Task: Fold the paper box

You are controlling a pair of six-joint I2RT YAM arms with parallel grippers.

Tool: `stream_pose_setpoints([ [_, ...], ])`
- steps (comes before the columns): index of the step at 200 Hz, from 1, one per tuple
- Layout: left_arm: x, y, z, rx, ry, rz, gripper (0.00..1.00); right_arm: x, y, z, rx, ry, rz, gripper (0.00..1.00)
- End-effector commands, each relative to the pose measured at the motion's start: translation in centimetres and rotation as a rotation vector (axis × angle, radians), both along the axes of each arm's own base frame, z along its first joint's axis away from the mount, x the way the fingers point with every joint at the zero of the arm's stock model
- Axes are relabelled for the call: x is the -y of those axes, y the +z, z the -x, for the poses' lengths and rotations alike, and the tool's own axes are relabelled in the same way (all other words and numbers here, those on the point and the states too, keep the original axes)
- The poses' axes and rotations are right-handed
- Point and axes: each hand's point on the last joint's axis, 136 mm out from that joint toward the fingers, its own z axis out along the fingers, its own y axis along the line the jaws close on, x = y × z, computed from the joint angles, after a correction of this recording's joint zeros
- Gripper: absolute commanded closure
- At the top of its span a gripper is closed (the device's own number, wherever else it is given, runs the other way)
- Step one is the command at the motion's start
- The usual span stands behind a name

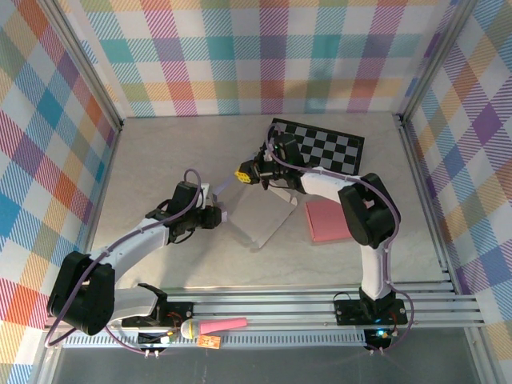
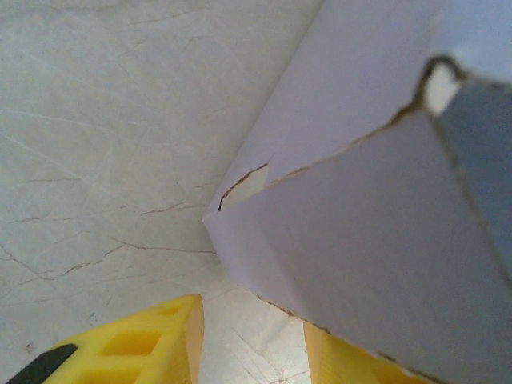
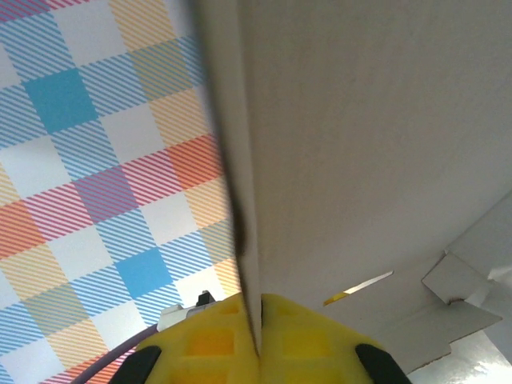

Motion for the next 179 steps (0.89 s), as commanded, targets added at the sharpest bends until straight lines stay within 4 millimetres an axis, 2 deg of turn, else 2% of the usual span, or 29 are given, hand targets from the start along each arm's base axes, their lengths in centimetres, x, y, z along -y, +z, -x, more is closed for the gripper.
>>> stream_pose_setpoints([
  [1,0.3,-0.4,-0.2,0.02,-0.012,-0.006,0.62,-0.7,-1.4,0.6,0.071,0.038,-0.02,1.0],
  [44,0.4,-0.7,-0.6,0.019,-0.006,-0.01,0.62,-1.2,-2.5,1.4,0.14,0.046,-0.061,1.0],
  [70,0.4,-0.7,-0.8,0.022,-0.003,-0.012,0.64,-1.2,-2.5,1.7,0.193,0.039,-0.102,1.0],
  [119,0.3,-0.6,-1.3,0.029,0.019,-0.018,0.66,-1.2,-4.0,2.3,0.187,0.042,-0.085,1.0],
  [179,-0.4,-0.5,-1.9,0.037,0.09,-0.036,0.67,-1.3,-4.8,3.1,0.191,0.049,-0.074,1.0],
])
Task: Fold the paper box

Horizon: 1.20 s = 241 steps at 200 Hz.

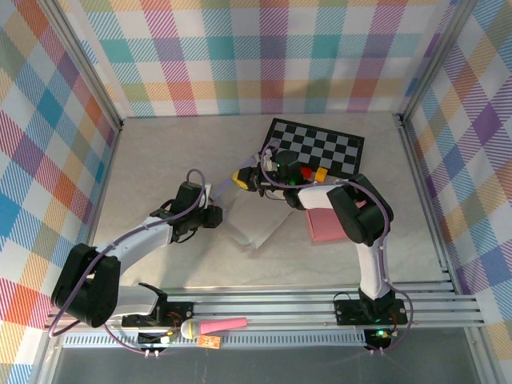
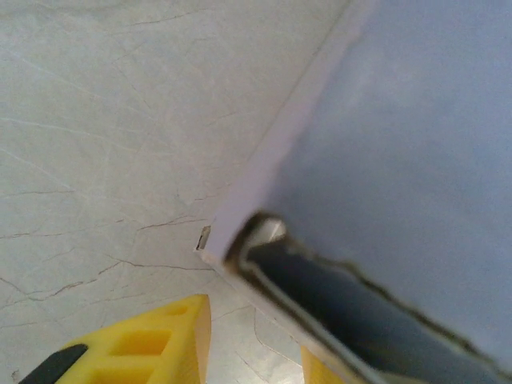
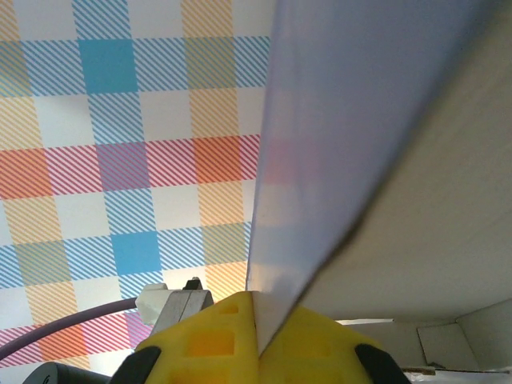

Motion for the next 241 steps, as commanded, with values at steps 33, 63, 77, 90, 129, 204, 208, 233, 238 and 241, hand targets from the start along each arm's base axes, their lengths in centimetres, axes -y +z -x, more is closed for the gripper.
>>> stream_pose_setpoints([
  [33,-0.8,0.7,-1.4,0.042,0.121,-0.031,0.66,-0.8,-3.4,2.7,-0.056,0.069,0.053,1.0],
  [63,-0.9,0.8,-1.8,0.054,0.174,-0.045,0.7,-0.9,-3.5,2.7,-0.067,0.068,0.057,1.0],
  [77,-1.1,0.8,-2.0,0.059,0.205,-0.048,0.73,-1.0,-3.5,2.8,-0.071,0.069,0.058,1.0],
  [90,-1.1,0.9,-2.1,0.062,0.225,-0.051,0.76,-0.9,-3.5,2.8,-0.072,0.067,0.062,1.0],
  [129,-0.9,0.9,-2.3,0.065,0.258,-0.071,0.88,-0.8,-3.4,2.7,-0.082,0.051,0.065,1.0],
  [204,-2.9,1.3,-2.7,0.087,0.471,-0.166,1.0,-1.4,-2.4,3.0,-0.126,0.0,0.035,1.0],
  [208,-2.9,1.3,-2.8,0.087,0.474,-0.171,1.0,-1.3,-2.2,2.9,-0.126,-0.007,0.034,1.0],
  [233,-3.3,2.0,-3.0,0.093,0.496,-0.194,1.0,-0.7,-1.3,2.8,-0.13,-0.047,0.053,0.88],
  [238,-3.5,2.0,-2.8,0.083,0.496,-0.209,1.0,-0.5,-1.1,2.7,-0.132,-0.056,0.065,0.8],
  [241,-3.5,2.1,-2.8,0.081,0.498,-0.214,1.0,-0.5,-1.0,2.8,-0.132,-0.061,0.072,0.76],
])
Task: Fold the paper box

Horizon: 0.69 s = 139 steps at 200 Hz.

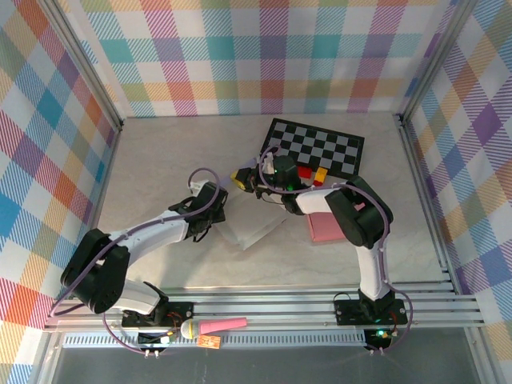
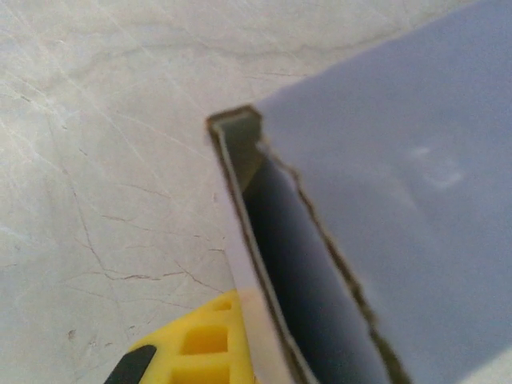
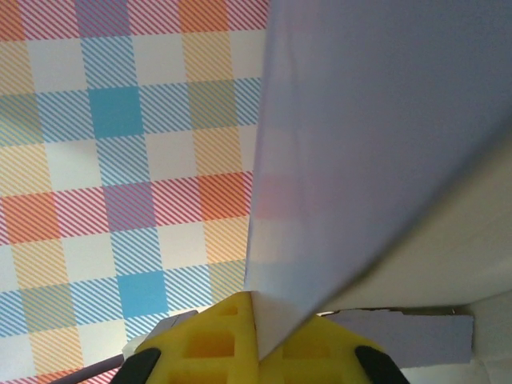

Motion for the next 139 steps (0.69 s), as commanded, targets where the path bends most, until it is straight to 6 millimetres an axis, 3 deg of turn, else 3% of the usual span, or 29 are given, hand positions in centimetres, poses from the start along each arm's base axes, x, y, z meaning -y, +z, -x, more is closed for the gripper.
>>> stream_pose_setpoints([
  [1,-1.8,1.9,-1.1,0.046,0.099,-0.07,1.0,-0.1,-0.9,3.1,-0.094,0.063,0.071,0.74],
  [24,-1.9,3.1,-1.2,0.026,0.081,-0.1,1.0,1.2,1.4,3.1,-0.089,0.028,0.158,0.42],
  [57,-1.5,6.0,-1.6,-0.005,0.024,-0.034,1.0,5.5,6.4,3.2,-0.064,-0.085,0.348,0.22],
  [100,-0.6,8.1,-1.9,-0.124,-0.091,0.1,1.0,12.3,13.9,2.3,-0.018,-0.241,0.388,0.22],
  [139,1.2,10.1,-2.4,-0.142,-0.237,0.22,1.0,17.2,16.9,0.4,0.038,-0.291,0.441,0.29],
])
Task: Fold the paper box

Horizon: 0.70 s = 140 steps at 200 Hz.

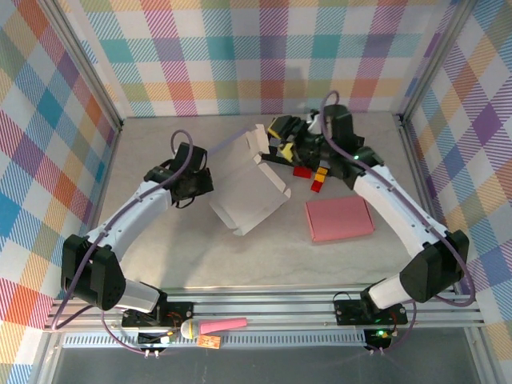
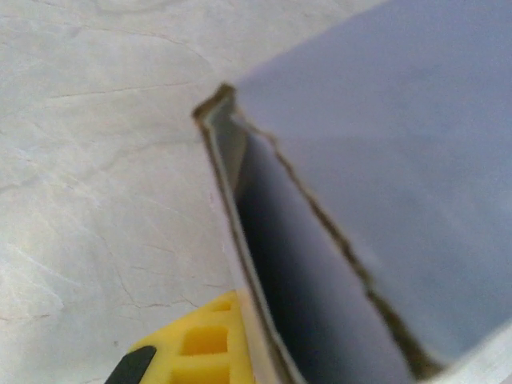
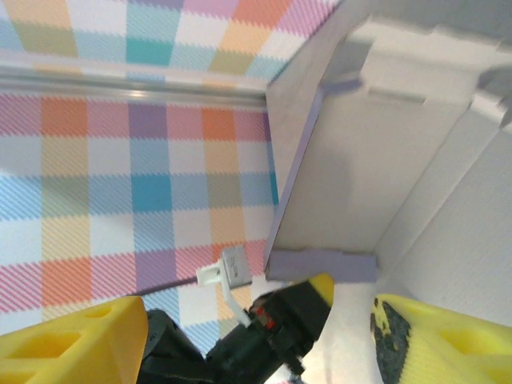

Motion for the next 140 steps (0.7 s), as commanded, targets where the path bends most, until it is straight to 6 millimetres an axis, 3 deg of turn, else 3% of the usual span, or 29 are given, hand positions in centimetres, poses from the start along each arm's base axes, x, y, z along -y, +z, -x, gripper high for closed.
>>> stream_pose_setpoints([
  [1,2.2,0.8,1.0,-0.059,-0.164,0.093,1.0,3.0,-2.7,-0.1,-0.067,-0.012,0.149,0.29],
  [33,4.5,2.6,0.6,-0.036,-0.325,0.229,1.0,6.5,-1.5,-1.8,0.057,0.03,0.198,0.51],
  [68,6.9,4.8,-0.1,-0.012,-0.462,0.496,1.0,9.2,-0.1,-2.8,0.246,0.168,0.141,0.72],
  [105,9.0,4.7,-0.5,-0.087,-0.562,0.68,1.0,9.1,-0.5,-3.2,0.346,0.345,0.093,0.73],
  [140,9.4,5.0,-0.7,-0.09,-0.611,0.718,1.0,8.1,-0.4,-3.9,0.382,0.443,0.024,0.67],
])
